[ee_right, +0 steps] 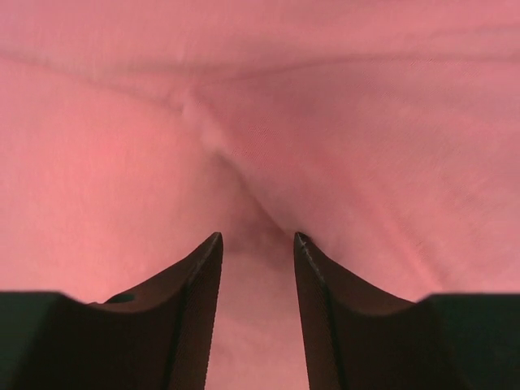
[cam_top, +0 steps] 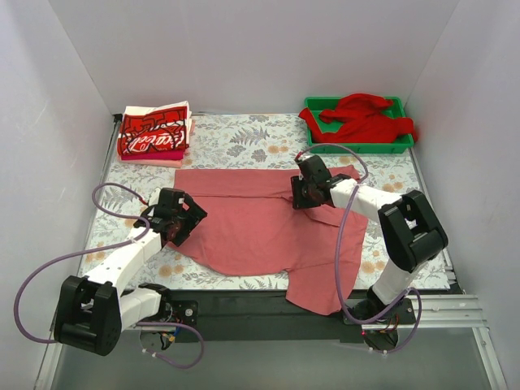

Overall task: Fold and stack the t-shirts
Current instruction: Fold the tshirt

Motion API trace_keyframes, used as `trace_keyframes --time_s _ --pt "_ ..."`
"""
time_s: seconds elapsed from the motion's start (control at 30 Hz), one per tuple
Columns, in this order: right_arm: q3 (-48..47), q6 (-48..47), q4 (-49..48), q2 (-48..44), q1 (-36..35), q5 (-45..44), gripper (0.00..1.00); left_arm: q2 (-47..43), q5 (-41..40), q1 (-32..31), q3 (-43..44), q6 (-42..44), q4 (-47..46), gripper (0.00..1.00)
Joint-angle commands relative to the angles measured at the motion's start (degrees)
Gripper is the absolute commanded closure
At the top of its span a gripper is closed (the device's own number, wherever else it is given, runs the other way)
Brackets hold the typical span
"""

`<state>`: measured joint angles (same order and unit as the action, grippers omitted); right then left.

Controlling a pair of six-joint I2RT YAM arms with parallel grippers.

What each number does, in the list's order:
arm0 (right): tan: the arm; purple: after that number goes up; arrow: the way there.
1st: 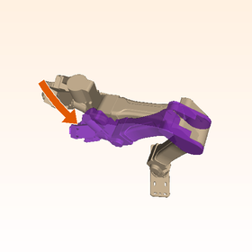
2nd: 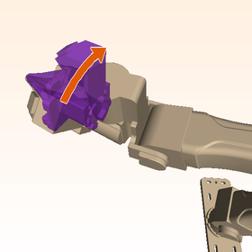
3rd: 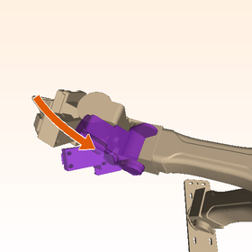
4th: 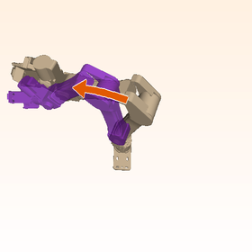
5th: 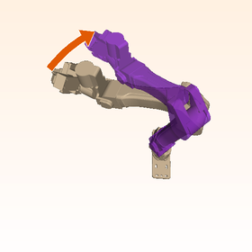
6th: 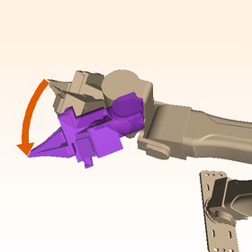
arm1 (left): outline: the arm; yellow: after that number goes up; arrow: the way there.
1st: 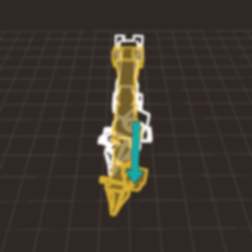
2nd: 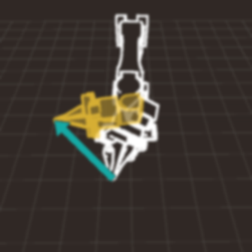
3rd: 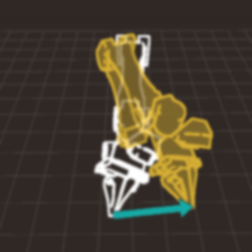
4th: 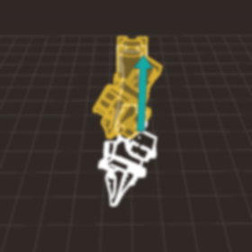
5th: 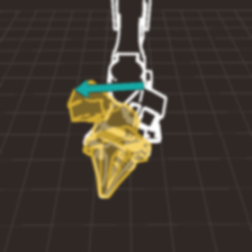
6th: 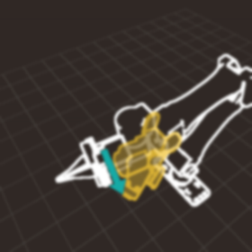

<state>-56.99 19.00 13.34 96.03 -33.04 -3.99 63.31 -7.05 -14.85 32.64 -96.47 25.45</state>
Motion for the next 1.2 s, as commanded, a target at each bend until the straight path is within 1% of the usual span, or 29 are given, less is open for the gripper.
trace_keyframes --time_s 0.0,0.1,0.2,0.33,0.43,0.53,0.63,0.77,0.9,0.93,1.17 --pt "-4.5 2.0 -1.3 2.8 2.8 -3.0 0.55 -1.2 -2.2 -0.4 -0.8 -0.4 0.6 0.17" --pt "-6.5 1.0 -1.4 4.3 5.3 -1.0 0.58 -0.6 -2.4 -0.4 -0.3 -0.2 0.5 0.17" --pt "-8.3 -0.9 -1.4 5.7 7.1 -0.8 0.58 -0.1 -3.1 -0.4 -0.5 -0.2 0.5 0.17" --pt "-11.0 -5.5 -1.3 6.9 8.3 1.7 0.59 0.5 -3.2 -0.4 -0.6 -0.1 0.4 0.16" --pt "-12.9 -10.6 -0.8 5.4 8.4 2.4 0.59 0.9 -3.4 -0.4 -0.6 0.0 0.3 0.16" --pt "-12.4 -12.2 -0.3 3.1 8.3 3.5 0.58 0.9 -3.2 -0.4 -0.8 0.0 0.2 0.16" --pt "-9.3 -12.0 -0.2 -0.8 7.7 5.7 0.55 0.8 -3.1 -0.5 -0.9 0.0 0.2 0.16" --pt "-3.6 -10.9 -0.9 -4.4 3.7 5.1 0.54 0.8 -2.7 -0.4 -0.8 0.0 0.0 0.16" --pt "-1.5 -9.5 -1.0 -2.8 1.4 4.2 0.54 0.6 -2.6 -0.8 -1.0 0.0 0.0 0.15" --pt "-1.4 -9.2 -1.0 -2.2 1.3 1.9 0.54 0.4 -2.6 -0.8 -1.0 0.0 0.0 0.15" --pt "-2.5 -7.2 -1.0 1.8 1.2 -3.9 0.53 -0.2 -3.0 -0.9 -1.4 -0.1 0.1 0.15"
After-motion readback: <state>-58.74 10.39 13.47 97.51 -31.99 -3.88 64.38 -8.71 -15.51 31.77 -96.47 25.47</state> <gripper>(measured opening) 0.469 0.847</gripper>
